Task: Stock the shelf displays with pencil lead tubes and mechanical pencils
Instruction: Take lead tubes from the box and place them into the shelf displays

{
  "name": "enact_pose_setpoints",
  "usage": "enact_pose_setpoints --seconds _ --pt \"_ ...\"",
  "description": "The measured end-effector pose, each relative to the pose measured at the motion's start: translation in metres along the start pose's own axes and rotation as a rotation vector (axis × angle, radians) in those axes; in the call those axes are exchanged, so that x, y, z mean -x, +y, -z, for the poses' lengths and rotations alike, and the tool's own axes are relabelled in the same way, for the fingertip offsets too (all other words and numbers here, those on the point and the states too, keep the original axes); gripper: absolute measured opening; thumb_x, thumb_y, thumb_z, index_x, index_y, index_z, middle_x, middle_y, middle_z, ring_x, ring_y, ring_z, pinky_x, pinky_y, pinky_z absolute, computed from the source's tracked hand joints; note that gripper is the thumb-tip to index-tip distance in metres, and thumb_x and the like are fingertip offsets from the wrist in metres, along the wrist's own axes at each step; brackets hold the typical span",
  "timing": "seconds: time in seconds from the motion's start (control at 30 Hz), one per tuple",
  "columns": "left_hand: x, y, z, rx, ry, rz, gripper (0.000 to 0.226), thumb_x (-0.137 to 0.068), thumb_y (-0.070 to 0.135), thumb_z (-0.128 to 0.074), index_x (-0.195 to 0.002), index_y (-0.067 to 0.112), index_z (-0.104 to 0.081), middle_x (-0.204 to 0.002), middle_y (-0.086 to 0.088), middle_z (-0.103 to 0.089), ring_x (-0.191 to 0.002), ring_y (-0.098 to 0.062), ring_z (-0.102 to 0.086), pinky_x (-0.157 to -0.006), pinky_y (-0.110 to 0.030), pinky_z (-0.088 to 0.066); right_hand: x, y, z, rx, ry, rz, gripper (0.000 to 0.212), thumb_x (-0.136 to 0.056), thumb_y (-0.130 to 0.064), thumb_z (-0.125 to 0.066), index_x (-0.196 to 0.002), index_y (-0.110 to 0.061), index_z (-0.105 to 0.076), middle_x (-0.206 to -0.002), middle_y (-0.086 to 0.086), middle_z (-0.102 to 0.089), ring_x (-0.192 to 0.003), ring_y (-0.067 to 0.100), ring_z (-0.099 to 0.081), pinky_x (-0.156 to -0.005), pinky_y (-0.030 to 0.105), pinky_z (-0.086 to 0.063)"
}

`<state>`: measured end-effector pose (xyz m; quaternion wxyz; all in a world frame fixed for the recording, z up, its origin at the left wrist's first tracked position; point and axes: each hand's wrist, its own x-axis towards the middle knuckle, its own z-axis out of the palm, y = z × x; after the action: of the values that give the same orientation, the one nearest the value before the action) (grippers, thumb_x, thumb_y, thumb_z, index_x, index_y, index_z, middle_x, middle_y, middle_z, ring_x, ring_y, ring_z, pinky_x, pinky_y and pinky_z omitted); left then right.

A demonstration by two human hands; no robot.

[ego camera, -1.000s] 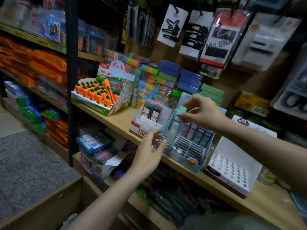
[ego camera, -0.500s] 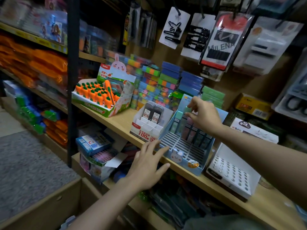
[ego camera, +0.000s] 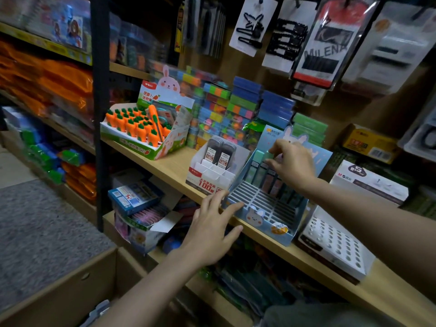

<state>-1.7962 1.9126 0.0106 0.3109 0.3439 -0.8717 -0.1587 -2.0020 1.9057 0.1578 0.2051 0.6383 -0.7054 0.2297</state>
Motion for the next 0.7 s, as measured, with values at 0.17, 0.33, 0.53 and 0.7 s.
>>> enact_pose_setpoints --seconds 0.17,0.33,0.53,0.7 --pt "0.001 -0.002 0.002 -0.030 0.020 -0.030 0.051 -0.095 0.052 -0.046 -0.142 0.045 -0.030 -0.151 0.017 -0.008 -0.140 -0.011 -0.007 -0.110 -0.046 -0.026 0.004 -0.005 -0.008 0.198 0.000 0.019 0.029 -0.082 -0.023 -0.075 -0.104 -0.007 -0.064 -0.111 0.011 -0.054 -0.106 0.030 -0.049 -0.085 0.045 -0.046" --pt "0.002 0.000 0.008 -0.067 -0.049 -0.027 0.059 -0.094 0.053 -0.048 -0.147 0.047 -0.024 -0.155 0.016 -0.004 -0.142 -0.013 -0.006 -0.112 -0.047 -0.023 0.011 -0.010 -0.005 0.259 -0.059 -0.030 0.042 -0.085 -0.037 -0.071 -0.116 -0.009 -0.063 -0.115 0.010 -0.049 -0.108 0.029 -0.047 -0.087 0.042 -0.045" --pt "0.021 0.001 0.017 0.232 0.011 -0.002 0.056 -0.093 0.035 -0.058 -0.144 0.039 -0.035 -0.153 0.020 -0.022 -0.139 -0.002 -0.016 -0.112 -0.032 -0.022 0.051 -0.030 0.010 -0.175 -0.018 -0.037 0.053 -0.091 -0.026 -0.064 -0.138 -0.014 -0.046 -0.121 0.002 -0.046 -0.108 0.017 -0.050 -0.089 0.030 -0.046" --pt "0.070 -0.022 0.024 0.553 0.032 0.378 0.012 -0.093 0.019 -0.062 -0.103 0.025 -0.067 -0.099 0.010 -0.068 -0.093 -0.003 -0.064 -0.081 -0.023 -0.052 0.120 -0.078 -0.004 -0.553 -0.183 0.022 0.008 -0.088 -0.020 -0.068 -0.095 -0.023 -0.066 -0.085 -0.012 -0.066 -0.073 0.001 -0.060 -0.063 0.009 -0.043"
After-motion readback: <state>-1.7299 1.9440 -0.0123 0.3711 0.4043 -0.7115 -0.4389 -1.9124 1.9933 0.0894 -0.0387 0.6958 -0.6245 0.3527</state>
